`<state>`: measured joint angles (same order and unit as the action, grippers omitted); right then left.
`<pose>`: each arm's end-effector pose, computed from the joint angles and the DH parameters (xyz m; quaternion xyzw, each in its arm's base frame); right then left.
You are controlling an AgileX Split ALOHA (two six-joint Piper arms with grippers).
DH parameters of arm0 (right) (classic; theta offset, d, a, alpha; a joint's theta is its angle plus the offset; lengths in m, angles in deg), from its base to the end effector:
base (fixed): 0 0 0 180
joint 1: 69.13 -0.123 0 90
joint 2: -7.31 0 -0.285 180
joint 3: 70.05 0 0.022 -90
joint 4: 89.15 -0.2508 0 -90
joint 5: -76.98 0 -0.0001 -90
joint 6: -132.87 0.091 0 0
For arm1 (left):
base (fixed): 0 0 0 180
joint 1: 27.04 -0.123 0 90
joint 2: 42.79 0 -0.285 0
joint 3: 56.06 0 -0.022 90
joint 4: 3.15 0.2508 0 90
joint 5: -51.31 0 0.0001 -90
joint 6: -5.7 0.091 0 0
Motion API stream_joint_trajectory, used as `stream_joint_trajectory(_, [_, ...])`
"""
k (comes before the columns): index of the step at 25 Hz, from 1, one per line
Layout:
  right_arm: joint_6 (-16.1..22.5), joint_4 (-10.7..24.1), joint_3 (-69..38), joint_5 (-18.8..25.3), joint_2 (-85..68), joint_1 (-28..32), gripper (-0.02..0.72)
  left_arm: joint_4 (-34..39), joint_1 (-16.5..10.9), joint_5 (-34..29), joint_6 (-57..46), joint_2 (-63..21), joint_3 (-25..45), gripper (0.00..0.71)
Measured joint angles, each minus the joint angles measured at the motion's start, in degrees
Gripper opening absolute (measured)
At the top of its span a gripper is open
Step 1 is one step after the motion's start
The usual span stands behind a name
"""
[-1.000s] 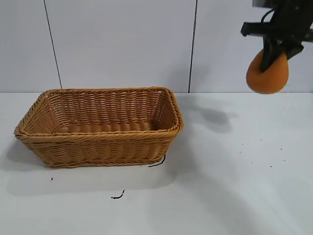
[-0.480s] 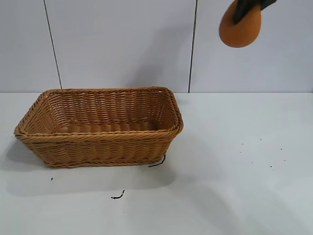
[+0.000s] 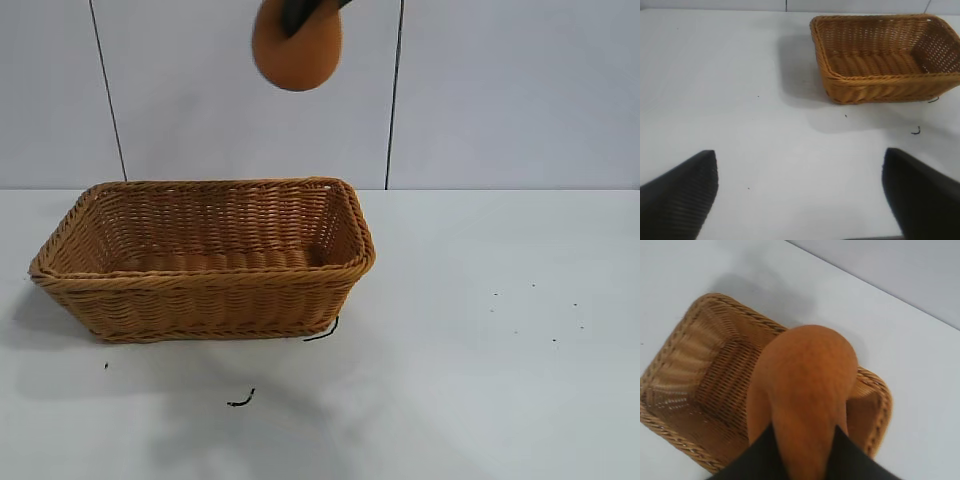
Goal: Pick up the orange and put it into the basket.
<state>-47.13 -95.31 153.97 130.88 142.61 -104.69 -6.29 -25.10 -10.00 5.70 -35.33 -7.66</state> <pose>0.4068 0.3005 0.2655 -0.2746 0.9126 0.1397 0.2690 -0.0067 -0.0042 0.2774 0.0157 0.8529 -0.0362 0.5205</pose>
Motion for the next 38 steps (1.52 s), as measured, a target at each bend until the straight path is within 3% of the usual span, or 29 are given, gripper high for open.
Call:
stream_joint_trajectory(4, [1.11,0.39,0.00,-1.64,5.72,0.05,0.078,0.00,0.00,0.05,0.00,0.00,0.00,0.639])
stream_joint_trajectory(10, [1.99,-2.08,0.00,-2.07,10.40,0.05,0.078,0.00,0.00,0.05,0.00,0.00,0.00,0.639])
stream_joint_trajectory(12, [1.99,-2.14,0.00,-2.09,10.64,0.05,0.109,0.00,0.00,0.05,0.00,0.00,0.00,0.639])
stream_joint_trajectory(14, [1.99,-2.14,0.00,-1.97,10.64,0.05,0.201,0.00,0.00,0.05,0.00,0.00,0.00,0.639])
stream_joint_trajectory(18, [1.51,-2.14,0.83,0.11,10.64,0.05,0.554,0.00,0.00,0.05,0.00,0.00,0.00,0.639])
stream_joint_trajectory(21, [1.16,-1.30,4.39,3.83,10.64,0.05,0.662,0.00,0.00,0.05,0.00,0.00,0.00,0.639])
stream_joint_trajectory(28, [2.43,2.61,18.17,12.31,10.52,1.22,0.689,0.00,0.00,0.05,0.00,0.00,0.00,0.639])
stream_joint_trajectory(38, [2.89,3.75,21.13,15.15,10.20,14.42,0.694,0.00,0.00,0.05,0.00,0.00,0.00,0.639])
